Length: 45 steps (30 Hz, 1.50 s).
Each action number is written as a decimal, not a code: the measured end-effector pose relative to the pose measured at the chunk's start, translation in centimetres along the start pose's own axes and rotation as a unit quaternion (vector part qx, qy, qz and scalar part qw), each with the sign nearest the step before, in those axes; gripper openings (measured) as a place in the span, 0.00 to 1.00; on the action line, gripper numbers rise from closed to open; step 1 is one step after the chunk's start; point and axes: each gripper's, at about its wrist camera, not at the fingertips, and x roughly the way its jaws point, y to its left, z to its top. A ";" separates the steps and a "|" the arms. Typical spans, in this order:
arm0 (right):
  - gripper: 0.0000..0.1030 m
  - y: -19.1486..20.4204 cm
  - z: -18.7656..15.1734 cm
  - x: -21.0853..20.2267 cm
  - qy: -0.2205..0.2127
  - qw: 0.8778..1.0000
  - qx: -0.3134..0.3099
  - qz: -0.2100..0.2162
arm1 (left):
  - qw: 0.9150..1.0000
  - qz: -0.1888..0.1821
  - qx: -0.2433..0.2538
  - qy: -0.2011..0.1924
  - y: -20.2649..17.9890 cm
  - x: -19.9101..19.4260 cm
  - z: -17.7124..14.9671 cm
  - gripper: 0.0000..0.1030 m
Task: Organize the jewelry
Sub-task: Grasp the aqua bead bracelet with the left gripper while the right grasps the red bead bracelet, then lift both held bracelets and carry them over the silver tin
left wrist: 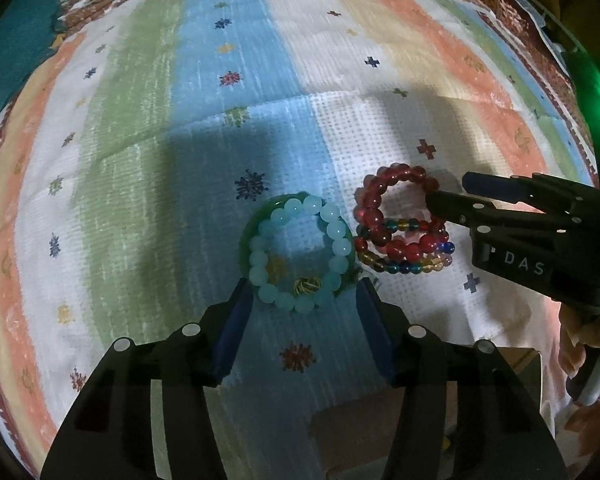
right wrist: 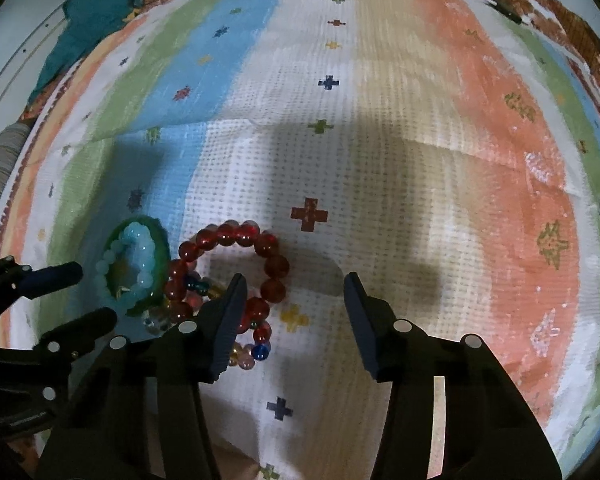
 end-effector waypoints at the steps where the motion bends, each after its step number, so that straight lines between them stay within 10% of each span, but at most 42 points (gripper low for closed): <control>1: 0.46 0.1 0.0 0.2 0.001 1.000 -0.002 -0.002 | 1.000 -0.001 0.001 0.001 -0.1 0.2 0.1 0.52; 12: 0.34 0.1 0.6 0.9 0.000 1.000 -0.012 -0.011 | 1.000 -0.016 0.019 0.018 -0.8 1.9 1.3 0.26; 17: 0.14 -0.2 0.5 1.0 -0.002 1.000 -0.014 -0.010 | 0.999 -0.014 0.028 0.014 -1.5 2.4 1.5 0.11; 45: 0.14 1.8 -0.7 -5.5 -0.083 0.996 -0.039 -0.011 | 0.998 0.019 -0.017 -0.057 0.7 -4.6 -0.2 0.11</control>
